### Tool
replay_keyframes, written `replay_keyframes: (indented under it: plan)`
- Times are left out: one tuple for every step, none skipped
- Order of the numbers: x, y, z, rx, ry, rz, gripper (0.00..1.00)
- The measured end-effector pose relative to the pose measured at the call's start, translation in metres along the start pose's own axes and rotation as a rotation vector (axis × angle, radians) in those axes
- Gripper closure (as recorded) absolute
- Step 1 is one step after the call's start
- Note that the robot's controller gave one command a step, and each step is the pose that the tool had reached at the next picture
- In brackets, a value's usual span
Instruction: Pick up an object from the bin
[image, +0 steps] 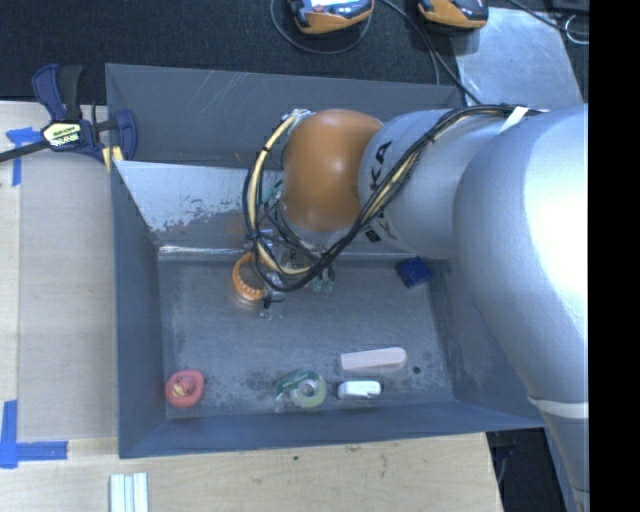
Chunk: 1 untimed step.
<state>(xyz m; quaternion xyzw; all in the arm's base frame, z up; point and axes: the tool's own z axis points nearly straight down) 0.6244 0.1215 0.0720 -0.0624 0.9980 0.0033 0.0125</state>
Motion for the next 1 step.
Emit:
replay_keyframes:
  plan:
    - [0.0000, 0.0000, 0.0000, 0.000, 0.000, 0.000, 1.00]
